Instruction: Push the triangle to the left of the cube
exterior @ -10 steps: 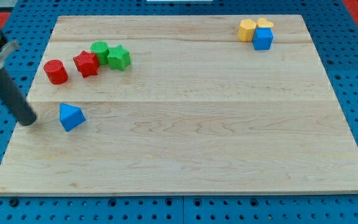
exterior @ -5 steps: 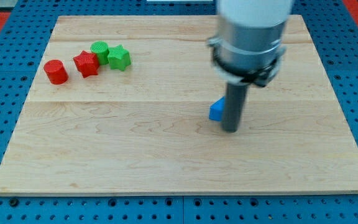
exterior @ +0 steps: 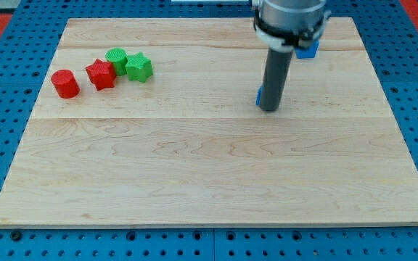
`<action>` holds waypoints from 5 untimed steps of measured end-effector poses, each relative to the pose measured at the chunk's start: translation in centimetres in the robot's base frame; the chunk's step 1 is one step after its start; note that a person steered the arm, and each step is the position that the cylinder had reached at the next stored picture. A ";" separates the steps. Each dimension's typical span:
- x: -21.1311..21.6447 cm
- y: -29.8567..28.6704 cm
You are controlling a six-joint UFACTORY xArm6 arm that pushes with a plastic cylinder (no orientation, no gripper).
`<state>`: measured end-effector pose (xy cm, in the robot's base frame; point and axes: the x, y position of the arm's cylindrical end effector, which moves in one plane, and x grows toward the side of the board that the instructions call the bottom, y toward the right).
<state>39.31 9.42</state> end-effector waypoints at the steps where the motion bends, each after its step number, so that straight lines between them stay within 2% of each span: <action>1: -6.5 -0.4; 2: -6.8 -6.9; 4: -11.8 1.6; 5: -12.3 -2.8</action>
